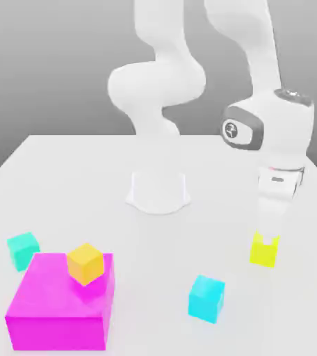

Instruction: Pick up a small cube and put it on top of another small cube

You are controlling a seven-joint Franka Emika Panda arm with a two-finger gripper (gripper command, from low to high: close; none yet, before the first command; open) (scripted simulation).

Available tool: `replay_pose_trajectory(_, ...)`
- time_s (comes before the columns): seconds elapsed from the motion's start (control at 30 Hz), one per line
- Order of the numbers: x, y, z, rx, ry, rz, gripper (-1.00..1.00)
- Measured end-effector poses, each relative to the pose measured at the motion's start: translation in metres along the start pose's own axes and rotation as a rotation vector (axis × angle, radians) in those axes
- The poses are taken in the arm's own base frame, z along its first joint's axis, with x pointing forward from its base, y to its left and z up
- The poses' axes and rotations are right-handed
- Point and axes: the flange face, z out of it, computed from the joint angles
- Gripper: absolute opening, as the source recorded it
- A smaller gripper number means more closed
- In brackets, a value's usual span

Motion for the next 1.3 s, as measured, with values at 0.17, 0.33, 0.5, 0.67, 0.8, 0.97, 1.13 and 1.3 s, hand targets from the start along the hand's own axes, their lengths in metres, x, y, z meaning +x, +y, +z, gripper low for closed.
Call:
replay_pose_trajectory(0.17, -0.002, 0.000, 0.025, 0.000, -0.001, -0.001, -1.00)
replay_pose_trajectory(0.33, -0.002, 0.000, 0.026, -0.001, -0.002, -0.001, -1.00)
replay_pose_trajectory(0.5, -0.001, 0.000, -0.010, -0.002, -0.001, -0.001, -1.00)
replay_pose_trajectory(0.67, 0.017, 0.002, -0.040, -0.005, 0.015, 0.010, -1.00)
replay_pose_trajectory(0.8, 0.059, 0.066, -0.051, -0.017, 0.039, 0.192, -1.00)
replay_pose_trajectory(0.97, 0.091, 0.180, -0.064, -0.049, 0.065, 0.464, -1.00)
replay_pose_trajectory(1.13, 0.094, 0.285, -0.078, -0.094, 0.087, 0.684, -1.00)
replay_pose_trajectory(1.3, 0.064, 0.397, -0.094, -0.153, 0.098, 0.919, -1.00)
